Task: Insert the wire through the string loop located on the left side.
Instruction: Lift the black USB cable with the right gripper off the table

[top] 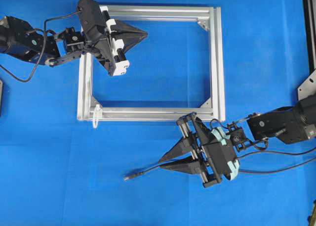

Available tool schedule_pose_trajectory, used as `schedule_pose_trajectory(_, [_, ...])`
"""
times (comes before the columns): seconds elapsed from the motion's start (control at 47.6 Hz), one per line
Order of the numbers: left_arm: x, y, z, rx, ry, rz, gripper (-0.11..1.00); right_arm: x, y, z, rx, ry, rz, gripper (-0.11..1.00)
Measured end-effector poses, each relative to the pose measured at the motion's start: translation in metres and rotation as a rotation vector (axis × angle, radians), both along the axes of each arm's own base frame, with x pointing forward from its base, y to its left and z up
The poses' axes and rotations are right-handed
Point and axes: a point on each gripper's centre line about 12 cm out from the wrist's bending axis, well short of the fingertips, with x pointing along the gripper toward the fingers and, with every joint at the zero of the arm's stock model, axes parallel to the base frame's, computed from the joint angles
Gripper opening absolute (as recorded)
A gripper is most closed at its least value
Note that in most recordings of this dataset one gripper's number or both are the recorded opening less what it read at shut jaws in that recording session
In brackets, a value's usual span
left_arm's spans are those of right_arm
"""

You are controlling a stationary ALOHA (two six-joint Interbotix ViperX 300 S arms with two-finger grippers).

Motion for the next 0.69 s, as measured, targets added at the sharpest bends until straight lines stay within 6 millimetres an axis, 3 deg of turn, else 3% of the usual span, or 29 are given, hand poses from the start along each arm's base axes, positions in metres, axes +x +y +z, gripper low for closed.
schedule_pose_trajectory(0.168, [0.002, -0.003, 0.013, 0.026, -0.016, -0.024, 0.00, 0.003, 0.004, 0.004, 0.021, -0.003, 0.004, -0.10])
schedule_pose_trajectory(0.441, [0.004, -0.007, 0.014, 0.027, -0.019, -0.036, 0.00, 0.002, 0.004, 0.003, 0.039, 0.011, 0.000, -0.10])
schedule_pose_trajectory(0.588, [0.004, -0.008, 0.014, 0.027, -0.019, -0.038, 0.00, 0.002, 0.004, 0.003, 0.057, 0.018, -0.005, -0.06])
schedule_pose_trajectory(0.694, [0.004, -0.008, 0.014, 0.027, -0.019, -0.038, 0.00, 0.002, 0.004, 0.002, 0.058, 0.030, -0.007, 0.07])
